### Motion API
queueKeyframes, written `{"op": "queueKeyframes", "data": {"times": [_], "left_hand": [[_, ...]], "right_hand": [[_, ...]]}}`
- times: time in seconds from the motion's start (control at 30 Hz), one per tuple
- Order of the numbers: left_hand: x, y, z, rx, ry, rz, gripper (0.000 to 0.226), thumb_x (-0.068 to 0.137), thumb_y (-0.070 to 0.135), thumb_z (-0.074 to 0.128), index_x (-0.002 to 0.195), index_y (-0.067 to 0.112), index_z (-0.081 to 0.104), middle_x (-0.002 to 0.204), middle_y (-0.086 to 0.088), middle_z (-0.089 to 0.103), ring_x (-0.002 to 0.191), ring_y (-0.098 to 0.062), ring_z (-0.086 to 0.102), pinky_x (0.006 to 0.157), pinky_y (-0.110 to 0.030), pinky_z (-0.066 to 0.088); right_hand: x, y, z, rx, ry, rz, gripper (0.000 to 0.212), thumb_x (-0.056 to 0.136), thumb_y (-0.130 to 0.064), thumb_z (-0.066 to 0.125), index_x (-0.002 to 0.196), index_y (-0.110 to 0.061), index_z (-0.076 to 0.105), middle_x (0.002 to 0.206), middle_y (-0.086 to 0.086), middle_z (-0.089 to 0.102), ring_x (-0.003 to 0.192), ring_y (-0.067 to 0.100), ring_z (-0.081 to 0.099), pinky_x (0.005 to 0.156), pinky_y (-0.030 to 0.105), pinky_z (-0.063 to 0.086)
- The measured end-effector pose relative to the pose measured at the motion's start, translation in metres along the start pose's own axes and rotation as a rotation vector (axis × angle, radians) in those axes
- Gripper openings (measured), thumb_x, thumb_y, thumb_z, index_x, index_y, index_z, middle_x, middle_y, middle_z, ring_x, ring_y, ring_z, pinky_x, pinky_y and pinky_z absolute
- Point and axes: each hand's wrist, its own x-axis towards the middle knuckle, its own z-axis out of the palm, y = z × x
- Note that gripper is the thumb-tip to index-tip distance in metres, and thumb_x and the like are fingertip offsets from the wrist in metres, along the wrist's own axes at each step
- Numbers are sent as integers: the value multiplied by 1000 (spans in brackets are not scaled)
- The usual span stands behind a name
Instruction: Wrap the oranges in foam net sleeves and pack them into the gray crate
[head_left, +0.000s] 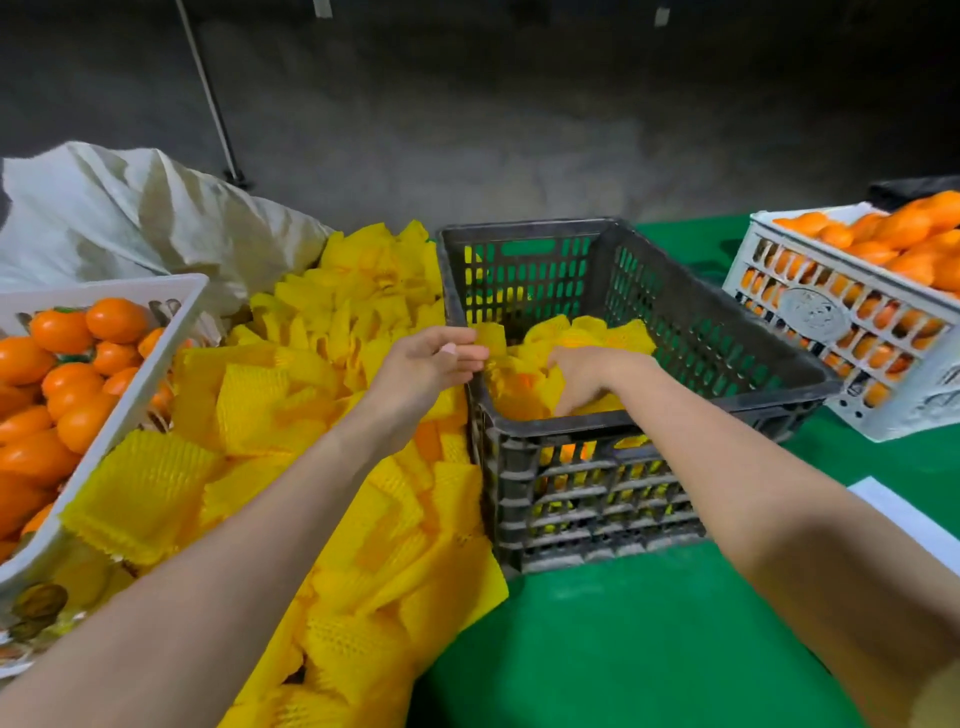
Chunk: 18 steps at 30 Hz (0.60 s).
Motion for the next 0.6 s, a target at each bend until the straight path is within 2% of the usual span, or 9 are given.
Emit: {"op": "queueKeyframes", "data": {"times": [0.07,0.1,0.2,0.23,0.3,0.37,0.43,0.53,0.6], "left_hand": [[0,2,-2,-30,0,-31,23,102,11,36,116,4,53,108,-13,64,106,-26,60,93,-31,48],[-1,3,-2,-51,4,-43,22,103,11,36,115,5,54,107,-12,64,105,-26,61,93,-32,48],[-4,6,-13,-58,58,-62,22,103,13,37,110,11,58,105,-9,67,101,-25,64,90,-35,50],[-5,6,-20,-51,92,-68,22,102,14,38,109,13,59,104,-7,67,100,-24,64,88,-36,51],[-7,5,-39,-74,170,-81,22,102,14,39,110,10,59,100,-7,67,95,-24,65,85,-38,50],[-10,3,-61,-131,224,-95,24,101,12,39,115,5,57,97,-9,65,88,-24,64,82,-37,49],[-15,-1,-78,-171,261,-110,23,101,10,39,116,2,54,95,-11,64,84,-24,63,81,-36,49],[-25,-7,-95,-182,317,-144,21,100,9,40,113,2,55,93,-11,64,82,-25,63,79,-35,50],[-33,-10,-103,-172,338,-161,19,100,8,40,109,4,57,92,-11,64,82,-25,63,79,-36,49]], "right_hand": [[3,-2,4,-17,-109,-44,81,86,-30,65,148,-16,15,151,7,25,119,27,42,76,35,42],[4,-3,4,-11,-127,-63,81,87,-30,64,148,-17,13,153,6,22,120,26,41,77,33,41],[3,-6,5,-30,-95,-94,82,87,-36,63,149,-16,13,155,5,21,136,27,31,99,37,37],[0,-8,4,-36,-24,-106,81,87,-40,63,148,-14,16,153,6,25,136,28,32,103,38,36],[-10,-16,-1,54,259,-160,71,87,-40,62,144,-13,30,146,9,39,131,28,39,103,40,38],[-23,-36,-6,283,637,-258,50,90,-32,60,133,-12,46,132,9,53,121,26,49,99,39,42],[-35,-68,-8,455,840,-402,35,91,-27,58,122,-11,56,120,7,61,111,23,55,94,35,44],[-40,-119,2,371,748,-569,38,88,-22,60,124,-13,52,126,9,54,118,27,49,95,38,41],[-29,-146,12,89,551,-480,53,87,-17,60,135,-14,38,142,14,34,133,36,30,101,47,34]]}}
